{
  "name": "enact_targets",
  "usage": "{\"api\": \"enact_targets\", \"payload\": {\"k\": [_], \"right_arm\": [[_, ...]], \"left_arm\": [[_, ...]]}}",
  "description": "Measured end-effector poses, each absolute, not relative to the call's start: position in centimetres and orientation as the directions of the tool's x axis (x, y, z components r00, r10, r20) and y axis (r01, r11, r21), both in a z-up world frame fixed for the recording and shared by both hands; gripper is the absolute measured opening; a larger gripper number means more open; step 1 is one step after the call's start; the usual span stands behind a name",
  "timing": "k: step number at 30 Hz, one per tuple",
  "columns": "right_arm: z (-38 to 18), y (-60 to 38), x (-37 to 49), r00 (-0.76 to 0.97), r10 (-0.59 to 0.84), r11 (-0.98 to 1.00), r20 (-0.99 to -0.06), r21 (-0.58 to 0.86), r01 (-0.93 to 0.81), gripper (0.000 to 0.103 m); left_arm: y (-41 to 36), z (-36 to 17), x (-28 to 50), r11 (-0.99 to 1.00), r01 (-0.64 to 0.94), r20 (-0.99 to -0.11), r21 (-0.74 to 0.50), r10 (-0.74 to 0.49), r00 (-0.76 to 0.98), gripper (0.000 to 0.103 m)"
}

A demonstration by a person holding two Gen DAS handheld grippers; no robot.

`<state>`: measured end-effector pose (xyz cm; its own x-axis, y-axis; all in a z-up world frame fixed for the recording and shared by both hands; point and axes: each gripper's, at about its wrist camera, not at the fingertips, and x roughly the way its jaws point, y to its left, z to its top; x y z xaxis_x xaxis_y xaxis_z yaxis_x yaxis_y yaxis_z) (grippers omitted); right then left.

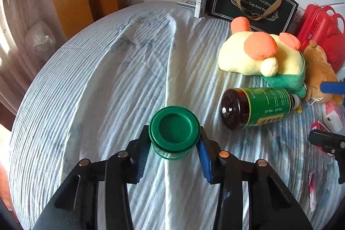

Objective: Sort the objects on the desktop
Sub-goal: 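Grasp the green jar with the left gripper while the right grasps the green bottle, then carry the green jar and green bottle into the blue crate and release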

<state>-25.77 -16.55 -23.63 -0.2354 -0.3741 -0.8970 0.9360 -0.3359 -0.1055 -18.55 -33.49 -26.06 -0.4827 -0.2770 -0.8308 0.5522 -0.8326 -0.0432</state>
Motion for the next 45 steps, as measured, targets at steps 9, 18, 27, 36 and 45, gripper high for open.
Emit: {"api": "enact_targets", "payload": {"k": [9,18,27,36,45], "right_arm": [[-28.5,-24.1,-24.5,-0.230,-0.313,-0.105,-0.921,-0.207,0.973,0.102],[-29.9,-24.4,-24.6,-0.091,-0.253,-0.219,-0.963,-0.035,0.975,0.062],[-29.5,-25.4,-24.6,-0.094,-0.309,-0.219,-0.947,-0.025,0.975,0.074],[-28.2,-24.2,-23.8,-0.107,-0.330,-0.270,-0.938,-0.015,0.963,0.052],[-21.2,-18.6,-22.8,-0.169,-0.429,-0.394,-0.887,0.015,0.919,0.052]], "left_arm": [[-32.8,-26.2,-18.4,-0.804,0.592,-0.834,-0.058,-0.287,-0.472,0.041],[-32.8,-26.1,-19.0,-0.809,0.585,-0.828,-0.051,-0.293,-0.478,0.041],[-33.5,-25.8,-19.1,-0.797,0.603,-0.822,-0.020,-0.330,-0.464,0.041],[-31.9,-23.3,-18.4,-0.812,0.584,-0.789,-0.001,-0.358,-0.500,0.041],[-27.5,-17.5,-16.8,-0.854,0.520,-0.719,-0.009,-0.356,-0.597,0.041]]}}
